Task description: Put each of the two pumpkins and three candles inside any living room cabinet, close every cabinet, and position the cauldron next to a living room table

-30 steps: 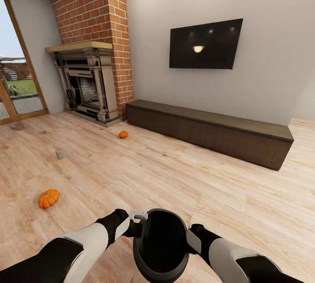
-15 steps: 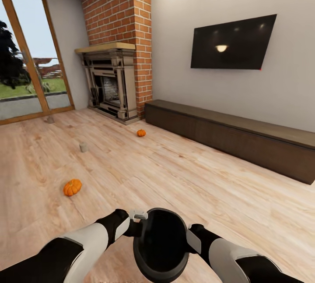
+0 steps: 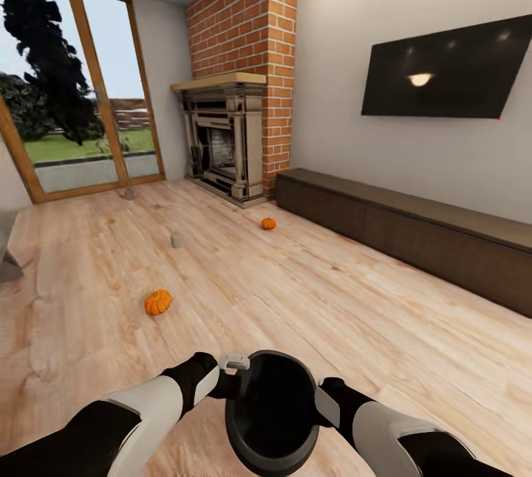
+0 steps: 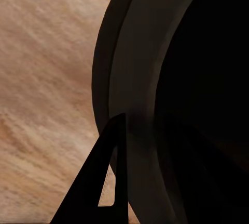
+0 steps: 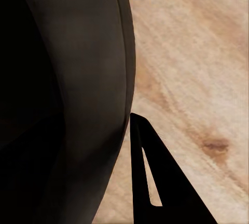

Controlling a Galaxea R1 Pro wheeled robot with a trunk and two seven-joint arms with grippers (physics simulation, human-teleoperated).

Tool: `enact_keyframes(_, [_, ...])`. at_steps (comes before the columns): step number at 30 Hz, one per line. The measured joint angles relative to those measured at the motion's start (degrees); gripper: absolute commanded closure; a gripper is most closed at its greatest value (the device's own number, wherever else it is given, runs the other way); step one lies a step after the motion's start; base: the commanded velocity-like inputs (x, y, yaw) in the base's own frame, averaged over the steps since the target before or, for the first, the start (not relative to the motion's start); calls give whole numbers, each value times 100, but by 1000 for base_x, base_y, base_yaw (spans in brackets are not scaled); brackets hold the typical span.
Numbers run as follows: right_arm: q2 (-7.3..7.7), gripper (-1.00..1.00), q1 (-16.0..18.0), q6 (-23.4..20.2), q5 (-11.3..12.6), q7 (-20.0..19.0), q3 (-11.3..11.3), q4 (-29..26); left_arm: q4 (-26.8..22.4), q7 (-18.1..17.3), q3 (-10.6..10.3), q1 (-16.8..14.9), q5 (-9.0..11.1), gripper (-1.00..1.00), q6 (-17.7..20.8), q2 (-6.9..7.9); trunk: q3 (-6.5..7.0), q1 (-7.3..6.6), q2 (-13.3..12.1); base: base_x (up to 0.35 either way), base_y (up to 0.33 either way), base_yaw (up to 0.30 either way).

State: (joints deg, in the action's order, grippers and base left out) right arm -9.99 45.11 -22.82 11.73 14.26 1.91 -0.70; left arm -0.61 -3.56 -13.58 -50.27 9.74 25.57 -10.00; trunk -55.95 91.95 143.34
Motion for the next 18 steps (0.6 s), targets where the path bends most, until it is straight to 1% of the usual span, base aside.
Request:
enact_keyframes(4, [0,100,0,0,1,0,1,0,0,0,0,0,1,100,0,0,0,0,0,0,0,280])
enact_keyframes(9, [1,100,0,6,6,0,2,2,-2,-3,-3,0,-1,100,0,0,0,0,0,0,0,70])
enact_keyframes(11, [0,100,0,-5,-2,1,1,-4,-3,-1,-2,0,1,100,0,0,0,0,0,0,0,151])
enact_keyframes(18, [0,100,0,0,-4,-2,-4,2,0,-1,-5,0,1,100,0,0,0,0,0,0,0,265])
